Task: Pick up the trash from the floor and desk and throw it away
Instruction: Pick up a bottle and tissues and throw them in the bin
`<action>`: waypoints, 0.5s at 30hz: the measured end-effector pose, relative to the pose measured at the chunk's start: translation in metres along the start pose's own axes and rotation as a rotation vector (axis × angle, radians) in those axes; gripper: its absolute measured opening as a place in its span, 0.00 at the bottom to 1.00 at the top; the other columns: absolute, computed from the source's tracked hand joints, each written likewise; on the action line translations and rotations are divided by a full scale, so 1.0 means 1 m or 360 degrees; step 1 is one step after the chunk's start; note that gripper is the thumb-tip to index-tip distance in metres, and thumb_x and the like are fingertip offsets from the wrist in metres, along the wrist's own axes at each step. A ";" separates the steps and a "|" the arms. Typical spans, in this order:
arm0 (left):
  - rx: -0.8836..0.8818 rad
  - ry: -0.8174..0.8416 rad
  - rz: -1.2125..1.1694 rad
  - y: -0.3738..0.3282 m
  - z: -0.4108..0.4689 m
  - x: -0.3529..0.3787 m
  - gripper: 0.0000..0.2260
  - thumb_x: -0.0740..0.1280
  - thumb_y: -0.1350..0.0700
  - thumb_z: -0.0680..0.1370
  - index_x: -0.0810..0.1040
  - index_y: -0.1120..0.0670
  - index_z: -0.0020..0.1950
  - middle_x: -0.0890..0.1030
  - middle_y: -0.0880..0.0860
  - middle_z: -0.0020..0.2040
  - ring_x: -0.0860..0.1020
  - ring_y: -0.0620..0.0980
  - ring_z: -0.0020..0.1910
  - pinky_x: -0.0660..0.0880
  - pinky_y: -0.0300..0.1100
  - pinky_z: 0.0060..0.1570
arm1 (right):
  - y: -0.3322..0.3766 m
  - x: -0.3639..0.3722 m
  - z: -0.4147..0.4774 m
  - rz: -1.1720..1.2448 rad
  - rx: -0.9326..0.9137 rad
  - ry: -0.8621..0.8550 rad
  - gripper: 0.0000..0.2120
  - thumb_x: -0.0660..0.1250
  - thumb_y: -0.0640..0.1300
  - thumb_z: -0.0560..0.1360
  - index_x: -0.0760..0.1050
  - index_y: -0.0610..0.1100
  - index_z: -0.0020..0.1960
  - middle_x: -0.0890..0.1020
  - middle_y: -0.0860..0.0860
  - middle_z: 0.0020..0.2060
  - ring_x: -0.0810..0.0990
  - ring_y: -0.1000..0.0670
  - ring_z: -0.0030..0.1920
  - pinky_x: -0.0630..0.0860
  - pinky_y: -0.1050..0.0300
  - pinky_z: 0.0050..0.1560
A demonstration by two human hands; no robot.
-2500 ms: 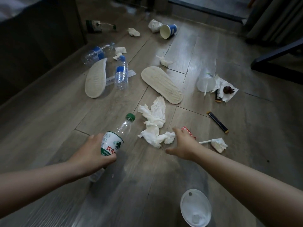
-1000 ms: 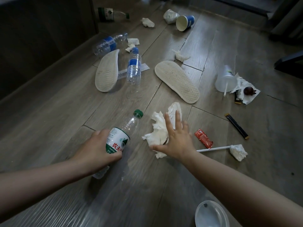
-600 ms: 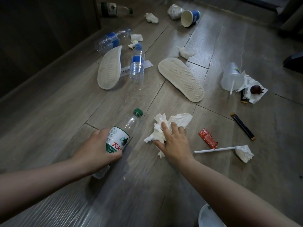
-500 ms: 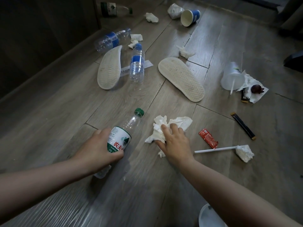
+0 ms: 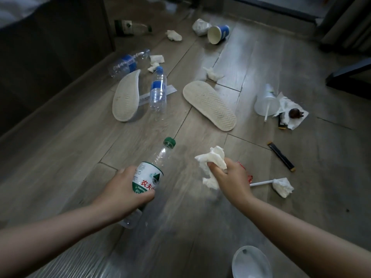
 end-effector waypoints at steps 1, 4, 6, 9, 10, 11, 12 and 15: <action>0.0010 0.0018 -0.0014 -0.008 0.001 -0.001 0.19 0.73 0.43 0.64 0.71 0.46 0.50 0.74 0.46 0.44 0.75 0.42 0.40 0.75 0.43 0.38 | 0.002 -0.009 -0.003 0.0027 0.0001 -0.0009 0.12 0.64 0.56 0.75 0.77 0.51 0.38 0.81 0.58 0.31 0.78 0.59 0.33 0.73 0.57 0.34; 0.0043 0.0089 -0.0079 -0.042 0.009 -0.006 0.17 0.73 0.44 0.65 0.73 0.46 0.48 0.77 0.47 0.43 0.77 0.45 0.38 0.77 0.46 0.37 | 0.011 -0.036 -0.010 0.0182 0.0062 -0.0065 0.10 0.65 0.53 0.76 0.77 0.51 0.38 0.79 0.56 0.29 0.77 0.59 0.30 0.71 0.60 0.32; 0.0027 0.0084 -0.0136 -0.069 0.012 -0.011 0.16 0.73 0.45 0.66 0.73 0.46 0.49 0.77 0.49 0.44 0.77 0.46 0.39 0.75 0.44 0.35 | 0.017 -0.057 -0.016 0.0275 0.0134 -0.0174 0.11 0.65 0.52 0.76 0.77 0.47 0.40 0.80 0.50 0.31 0.79 0.54 0.32 0.73 0.53 0.34; -0.0063 0.0037 -0.0264 -0.108 0.008 -0.025 0.14 0.74 0.46 0.67 0.71 0.44 0.46 0.78 0.49 0.44 0.77 0.45 0.39 0.72 0.41 0.34 | 0.031 -0.089 -0.024 0.0324 0.0307 -0.0345 0.11 0.65 0.52 0.76 0.78 0.47 0.40 0.82 0.49 0.33 0.82 0.47 0.37 0.77 0.48 0.40; -0.0078 0.0050 -0.0283 -0.122 0.003 -0.030 0.14 0.74 0.46 0.67 0.71 0.44 0.45 0.78 0.48 0.43 0.77 0.45 0.39 0.72 0.41 0.34 | 0.039 -0.100 -0.028 0.0331 0.0373 -0.0392 0.10 0.66 0.52 0.76 0.78 0.47 0.41 0.83 0.50 0.33 0.82 0.48 0.38 0.77 0.48 0.42; -0.0087 0.0074 -0.0293 -0.136 -0.003 -0.037 0.14 0.74 0.47 0.67 0.71 0.44 0.46 0.79 0.48 0.43 0.77 0.45 0.39 0.73 0.41 0.35 | 0.048 -0.112 -0.033 0.0335 0.0431 -0.0431 0.10 0.66 0.51 0.76 0.78 0.46 0.42 0.83 0.50 0.34 0.82 0.48 0.39 0.78 0.48 0.43; -0.0093 0.0099 -0.0299 -0.151 -0.009 -0.045 0.14 0.74 0.47 0.67 0.71 0.45 0.47 0.79 0.49 0.43 0.77 0.45 0.39 0.74 0.41 0.36 | 0.058 -0.125 -0.038 0.0331 0.0483 -0.0466 0.10 0.66 0.51 0.76 0.79 0.46 0.43 0.83 0.51 0.35 0.82 0.48 0.39 0.78 0.48 0.43; -0.0095 0.0173 -0.0297 -0.202 -0.033 -0.078 0.15 0.74 0.48 0.68 0.72 0.46 0.50 0.79 0.49 0.44 0.77 0.45 0.40 0.73 0.40 0.35 | 0.102 -0.173 -0.062 0.0321 0.0586 -0.0547 0.09 0.66 0.52 0.75 0.79 0.48 0.42 0.83 0.52 0.34 0.82 0.51 0.39 0.78 0.51 0.41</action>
Point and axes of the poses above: each hand's wrist, its own z-axis towards the middle knuckle, its own x-axis out of the palm, y = z × x, the point moved 2 cm from there along z, towards the middle knuckle
